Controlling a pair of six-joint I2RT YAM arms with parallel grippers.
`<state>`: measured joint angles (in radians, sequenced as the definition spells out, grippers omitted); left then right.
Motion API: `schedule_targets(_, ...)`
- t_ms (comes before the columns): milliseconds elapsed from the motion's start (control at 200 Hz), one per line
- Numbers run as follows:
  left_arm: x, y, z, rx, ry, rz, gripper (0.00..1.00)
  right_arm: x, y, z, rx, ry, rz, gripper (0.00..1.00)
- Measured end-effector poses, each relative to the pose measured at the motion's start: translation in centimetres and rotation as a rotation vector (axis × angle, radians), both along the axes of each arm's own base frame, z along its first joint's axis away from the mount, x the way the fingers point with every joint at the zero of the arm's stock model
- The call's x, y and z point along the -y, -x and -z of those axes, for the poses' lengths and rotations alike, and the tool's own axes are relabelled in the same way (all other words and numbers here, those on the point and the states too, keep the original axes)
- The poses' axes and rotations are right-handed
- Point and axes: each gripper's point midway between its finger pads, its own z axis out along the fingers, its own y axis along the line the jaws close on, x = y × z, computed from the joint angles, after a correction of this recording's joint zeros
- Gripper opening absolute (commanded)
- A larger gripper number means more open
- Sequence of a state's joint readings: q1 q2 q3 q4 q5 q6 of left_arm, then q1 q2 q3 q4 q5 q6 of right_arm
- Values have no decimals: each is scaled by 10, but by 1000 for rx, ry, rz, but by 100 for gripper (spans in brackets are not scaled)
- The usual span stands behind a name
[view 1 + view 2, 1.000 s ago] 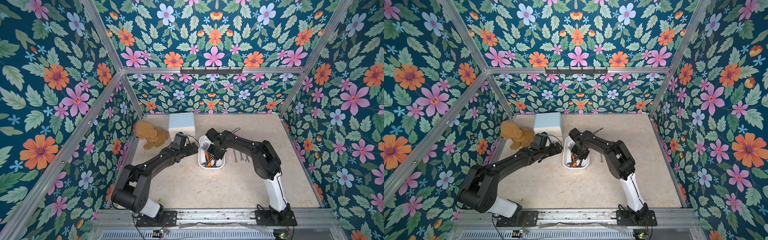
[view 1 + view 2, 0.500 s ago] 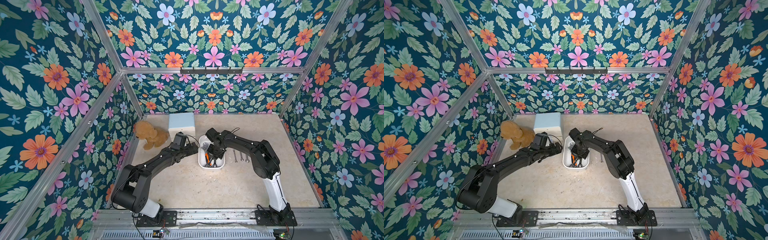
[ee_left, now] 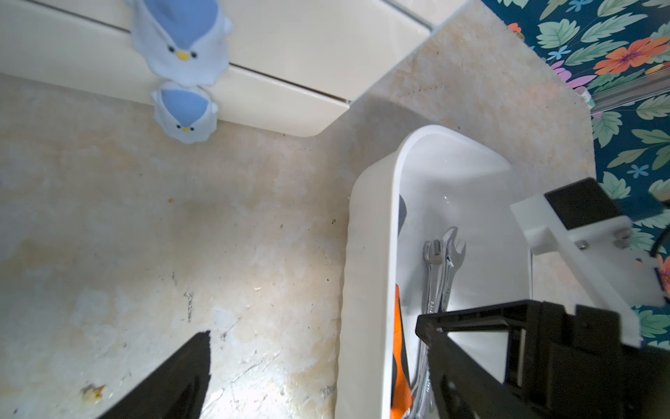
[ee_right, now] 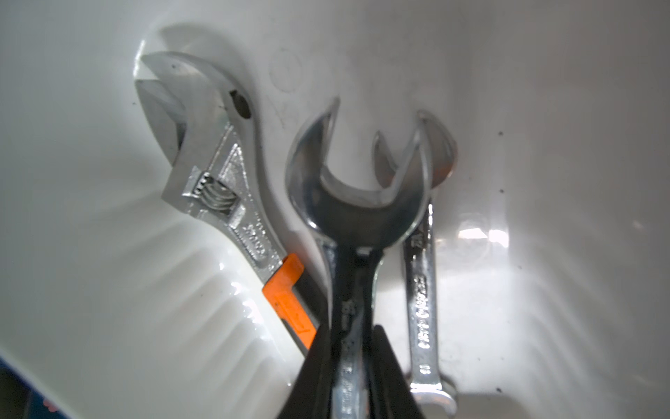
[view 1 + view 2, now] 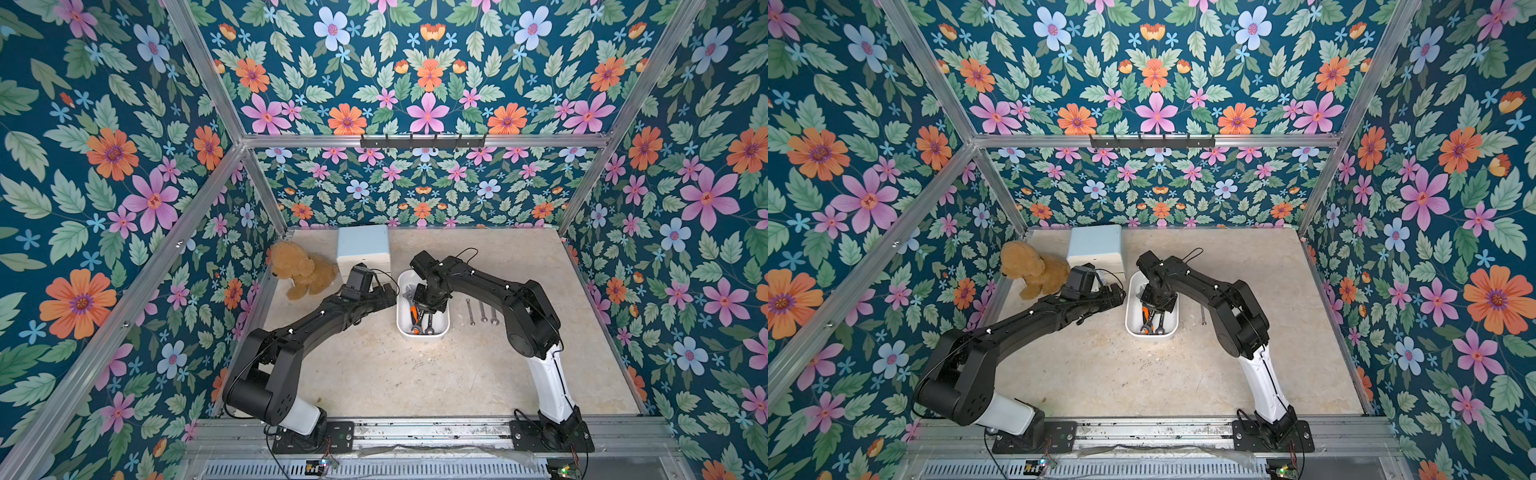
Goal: Take out the wrench from the storage box
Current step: Pick up the wrench from the storage box, then place the wrench at the center of the board.
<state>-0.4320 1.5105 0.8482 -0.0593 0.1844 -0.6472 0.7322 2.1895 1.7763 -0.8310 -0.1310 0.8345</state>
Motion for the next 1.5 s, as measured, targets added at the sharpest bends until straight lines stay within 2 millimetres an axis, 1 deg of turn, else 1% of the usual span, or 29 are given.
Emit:
schedule_targets(315, 0, 1, -1, 4, 2, 0, 96, -4, -12, -31, 56, -9, -94, 0)
schedule_targets(475, 0, 1, -4, 10, 5, 0, 95, 0, -16, -46, 80, 2, -131, 0)
schedule_targets(565, 0, 1, -5, 13, 6, 0, 96, 8, -17, -63, 107, 8, -148, 0)
schedule_targets(675, 0, 0, -6, 17, 8, 1, 95, 24, -17, -86, 148, 13, -161, 0)
schedule_targets(760, 1, -1, -9, 21, 11, 2, 95, 47, -14, -98, 166, 39, -151, 0)
schedule_targets(865, 3, -2, -12, 27, 18, 6, 95, 78, -8, -104, 174, 78, -134, 0)
schedule_targets(940, 5, -4, -14, 30, 26, 10, 95, 98, -1, -101, 164, 107, -128, 0)
schedule_targets(995, 6, -5, -15, 30, 32, 11, 95, 113, 4, -95, 152, 141, -134, 0)
schedule_targets(1055, 8, -6, -15, 28, 36, 13, 95, 121, 10, -86, 129, 156, -153, 0)
schedule_targets(1135, 9, -6, -14, 24, 43, 15, 95, 128, 16, -68, 99, 176, -184, 0)
schedule_targets(1245, 12, -7, -14, 15, 59, 13, 95, 129, 20, -45, 57, 177, -218, 0)
schedule_targets(1320, 14, -7, -14, 16, 63, 17, 95, 126, 19, -30, 40, 165, -241, 0)
schedule_targets(1410, 14, -7, -15, 15, 66, 16, 95, 121, 16, -16, 26, 135, -255, 0)
schedule_targets(1500, 14, -8, -16, 19, 67, 16, 95, 120, 8, -4, 31, 117, -259, 0)
